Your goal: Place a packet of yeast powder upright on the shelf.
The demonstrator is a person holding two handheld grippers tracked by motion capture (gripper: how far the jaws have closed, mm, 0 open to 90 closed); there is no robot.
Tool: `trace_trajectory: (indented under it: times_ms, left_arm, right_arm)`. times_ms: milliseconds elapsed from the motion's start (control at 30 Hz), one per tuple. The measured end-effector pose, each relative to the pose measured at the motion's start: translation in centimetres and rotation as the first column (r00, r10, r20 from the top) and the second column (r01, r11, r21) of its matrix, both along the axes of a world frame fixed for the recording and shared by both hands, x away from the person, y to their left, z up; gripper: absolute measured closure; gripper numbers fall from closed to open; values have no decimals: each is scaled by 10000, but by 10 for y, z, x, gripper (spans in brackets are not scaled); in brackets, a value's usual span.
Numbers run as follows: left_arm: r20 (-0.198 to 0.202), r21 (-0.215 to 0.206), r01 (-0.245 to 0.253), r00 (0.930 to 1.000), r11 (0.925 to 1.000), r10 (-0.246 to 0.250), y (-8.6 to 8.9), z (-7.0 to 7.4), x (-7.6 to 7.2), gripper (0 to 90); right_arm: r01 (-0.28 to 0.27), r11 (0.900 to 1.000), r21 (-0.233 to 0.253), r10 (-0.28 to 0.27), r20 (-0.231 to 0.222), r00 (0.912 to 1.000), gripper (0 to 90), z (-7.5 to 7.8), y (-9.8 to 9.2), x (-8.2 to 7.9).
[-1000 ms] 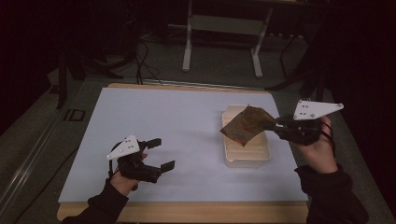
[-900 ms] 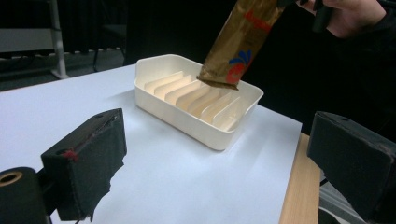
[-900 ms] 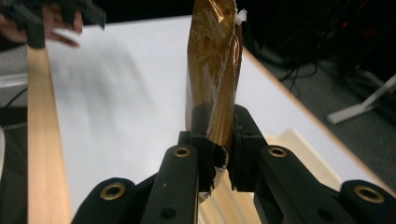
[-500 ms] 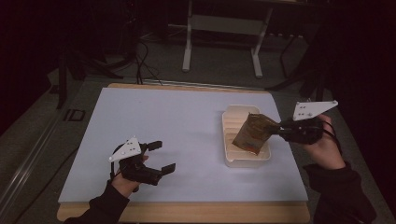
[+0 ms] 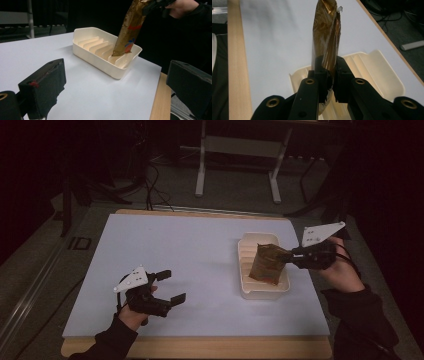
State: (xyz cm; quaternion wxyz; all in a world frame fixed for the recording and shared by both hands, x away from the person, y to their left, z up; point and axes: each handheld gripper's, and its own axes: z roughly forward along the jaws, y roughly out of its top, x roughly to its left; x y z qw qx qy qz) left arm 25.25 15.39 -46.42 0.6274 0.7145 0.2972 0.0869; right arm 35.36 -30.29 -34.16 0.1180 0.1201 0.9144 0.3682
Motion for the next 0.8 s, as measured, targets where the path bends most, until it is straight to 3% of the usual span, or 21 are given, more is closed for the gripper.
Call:
trace_trajectory:
  times_ms: [200, 567, 800]
  left_arm:
    - [-40, 206, 35, 10000, 9998, -35, -2, -3, 1, 34]
    - [-61, 282, 48, 10000, 9996, -47, -2, -6, 0, 34]
    - [-168, 318, -2, 9999, 9995, 7, -1, -8, 1, 34]
  right_arm:
    - [-284, 9995, -143, 283, -95, 9996, 831, -6, 9, 7]
    - [-450, 9977, 504, 461, -209, 9987, 833, -18, 18, 12]
    - [-316, 9975, 633, 358, -651, 9972, 834, -44, 16, 15]
